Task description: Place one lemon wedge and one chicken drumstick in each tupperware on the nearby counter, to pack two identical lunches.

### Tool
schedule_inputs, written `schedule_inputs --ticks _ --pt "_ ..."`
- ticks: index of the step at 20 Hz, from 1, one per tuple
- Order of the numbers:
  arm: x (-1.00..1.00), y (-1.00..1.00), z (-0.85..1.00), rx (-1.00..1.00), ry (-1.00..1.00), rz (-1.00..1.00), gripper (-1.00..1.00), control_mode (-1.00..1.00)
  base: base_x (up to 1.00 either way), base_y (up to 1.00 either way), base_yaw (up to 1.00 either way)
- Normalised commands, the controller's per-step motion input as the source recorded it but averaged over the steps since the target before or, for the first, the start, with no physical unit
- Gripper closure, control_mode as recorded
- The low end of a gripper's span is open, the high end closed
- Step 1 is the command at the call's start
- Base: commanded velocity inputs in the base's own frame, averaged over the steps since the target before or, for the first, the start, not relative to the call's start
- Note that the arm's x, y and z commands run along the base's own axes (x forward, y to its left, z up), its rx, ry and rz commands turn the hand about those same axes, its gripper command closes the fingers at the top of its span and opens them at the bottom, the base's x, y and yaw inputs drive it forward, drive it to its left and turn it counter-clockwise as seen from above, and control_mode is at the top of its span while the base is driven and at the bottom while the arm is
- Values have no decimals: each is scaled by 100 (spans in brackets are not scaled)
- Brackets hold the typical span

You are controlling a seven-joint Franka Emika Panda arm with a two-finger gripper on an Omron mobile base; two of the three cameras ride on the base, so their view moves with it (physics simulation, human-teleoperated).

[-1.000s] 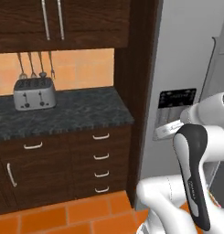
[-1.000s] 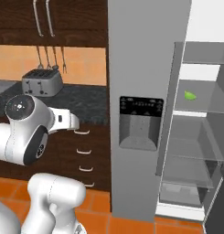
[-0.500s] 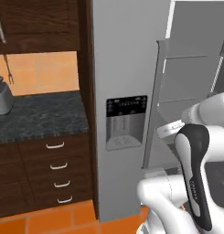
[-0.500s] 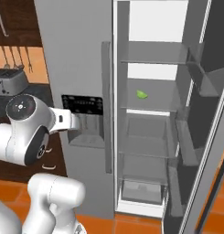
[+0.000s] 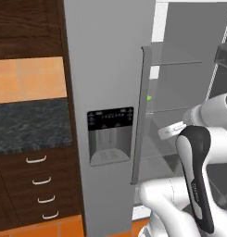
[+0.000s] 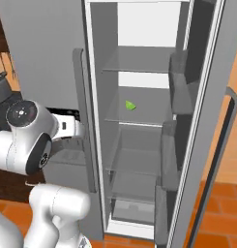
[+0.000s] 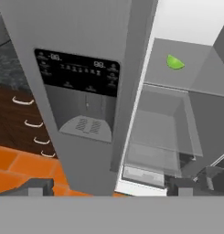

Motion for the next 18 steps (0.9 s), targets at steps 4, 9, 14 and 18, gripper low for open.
schedule_inputs --ticks 4,9,14,18 --pt "0 0 0 0 0 0 -100 100 51 -43 0" --pt "0 0 0 0 0 0 -100 100 76 -35 1" --pt "0 0 0 0 0 0 -100 100 67 -42 2" --pt "0 0 0 0 0 0 -100 100 62 -44 8"
